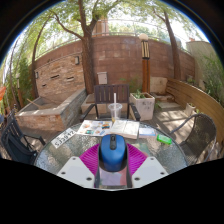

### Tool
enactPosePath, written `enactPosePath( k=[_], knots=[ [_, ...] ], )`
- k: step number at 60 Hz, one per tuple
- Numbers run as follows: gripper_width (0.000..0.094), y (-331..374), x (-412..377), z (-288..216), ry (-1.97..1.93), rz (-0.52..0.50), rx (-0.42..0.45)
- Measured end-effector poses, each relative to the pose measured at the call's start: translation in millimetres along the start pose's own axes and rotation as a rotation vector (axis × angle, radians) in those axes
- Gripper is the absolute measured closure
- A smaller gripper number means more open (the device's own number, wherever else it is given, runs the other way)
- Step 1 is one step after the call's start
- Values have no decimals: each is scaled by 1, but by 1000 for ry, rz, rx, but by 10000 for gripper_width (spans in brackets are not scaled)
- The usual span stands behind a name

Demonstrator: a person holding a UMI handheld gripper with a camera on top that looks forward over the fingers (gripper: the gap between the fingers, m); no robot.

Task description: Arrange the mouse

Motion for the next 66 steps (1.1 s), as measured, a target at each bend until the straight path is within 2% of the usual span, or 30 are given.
enactPosePath(
  k=[12, 16, 20, 22, 24, 26, 27, 30, 33, 48, 66],
  knots=[
    [570, -109, 41, 89, 23, 49, -217],
    [505, -120, 42, 107, 18, 43, -257],
    [411, -125, 41, 126, 24, 26, -297],
    [359, -124, 41, 122, 36, 22, -280],
    [251, -120, 43, 116, 53, 29, -274],
    [98, -113, 42, 111, 66, 34, -265],
    [72, -110, 41, 108, 70, 33, -259],
    [110, -96, 38, 101, 73, 34, -248],
    [79, -77, 36, 91, 63, 33, -242],
    [86, 52, 20, 53, 69, 108, -172],
    [81, 184, -5, 63, 99, 172, -118]
  ],
)
Point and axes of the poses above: the point between the fingertips, and its own axes, seen from behind it with the camera up: x to the right, z down, y backward, against the way the camera looks, the point moved 2 cm from there along y, backward, against the way the camera looks, and after that the axes turned 3 degrees about z, right-handed, at the moved point
